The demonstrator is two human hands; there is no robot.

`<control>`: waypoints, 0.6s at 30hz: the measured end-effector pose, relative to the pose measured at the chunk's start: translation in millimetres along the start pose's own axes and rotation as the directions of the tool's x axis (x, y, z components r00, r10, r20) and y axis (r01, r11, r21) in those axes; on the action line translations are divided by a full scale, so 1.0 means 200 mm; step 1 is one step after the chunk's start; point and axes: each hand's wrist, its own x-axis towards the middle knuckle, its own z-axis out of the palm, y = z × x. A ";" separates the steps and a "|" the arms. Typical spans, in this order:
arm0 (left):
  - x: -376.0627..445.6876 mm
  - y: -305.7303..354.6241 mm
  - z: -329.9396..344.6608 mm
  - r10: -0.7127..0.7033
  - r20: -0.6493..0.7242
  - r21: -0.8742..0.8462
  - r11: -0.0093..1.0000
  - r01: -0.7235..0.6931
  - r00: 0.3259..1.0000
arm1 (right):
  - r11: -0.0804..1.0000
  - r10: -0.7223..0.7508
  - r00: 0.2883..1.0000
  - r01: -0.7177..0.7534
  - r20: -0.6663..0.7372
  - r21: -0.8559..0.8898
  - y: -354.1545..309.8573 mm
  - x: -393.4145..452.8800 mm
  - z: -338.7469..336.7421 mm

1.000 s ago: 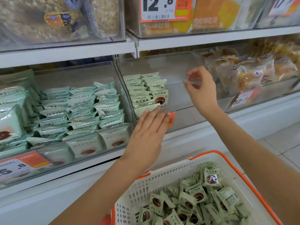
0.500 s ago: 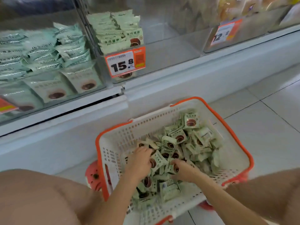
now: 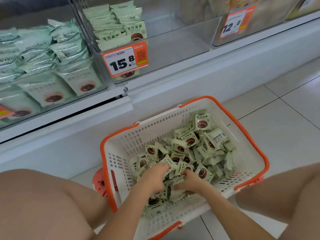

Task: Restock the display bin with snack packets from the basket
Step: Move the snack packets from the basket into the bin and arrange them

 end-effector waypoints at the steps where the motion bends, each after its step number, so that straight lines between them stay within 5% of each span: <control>1: 0.00 0.02 -0.02 0.026 0.033 -0.026 0.999 -0.025 0.999 | 0.988 0.032 0.999 -0.038 0.039 0.150 -0.05 -0.03 -0.03; 3: 0.00 0.08 -0.08 0.066 -0.008 -0.083 0.994 -0.067 0.998 | 0.922 0.011 0.986 -0.075 0.167 0.380 -0.16 -0.09 -0.13; 6: -0.06 0.20 -0.30 0.086 -0.350 -0.149 0.978 -0.146 0.933 | 0.848 -0.096 0.949 -0.080 0.300 0.523 -0.37 -0.24 -0.29; 11: -0.23 0.33 -0.87 0.109 -0.466 -0.292 0.918 -0.269 0.878 | 0.892 -0.319 0.844 0.114 0.430 0.437 -0.68 -0.57 -0.61; 14: -0.34 0.36 -1.10 0.094 -0.431 -0.426 0.856 -0.294 0.897 | 0.907 -0.364 0.871 0.251 0.329 0.338 -0.83 -0.76 -0.73; 16: -0.39 0.36 -1.18 0.086 -0.393 -0.561 0.766 -0.313 0.916 | 0.911 -0.413 0.900 0.406 0.137 0.076 -0.90 -0.85 -0.74; 18: -0.42 0.36 -1.22 0.110 -0.344 -0.628 0.711 -0.316 0.932 | 0.847 -0.527 0.848 0.517 -0.057 -0.124 -0.92 -0.87 -0.72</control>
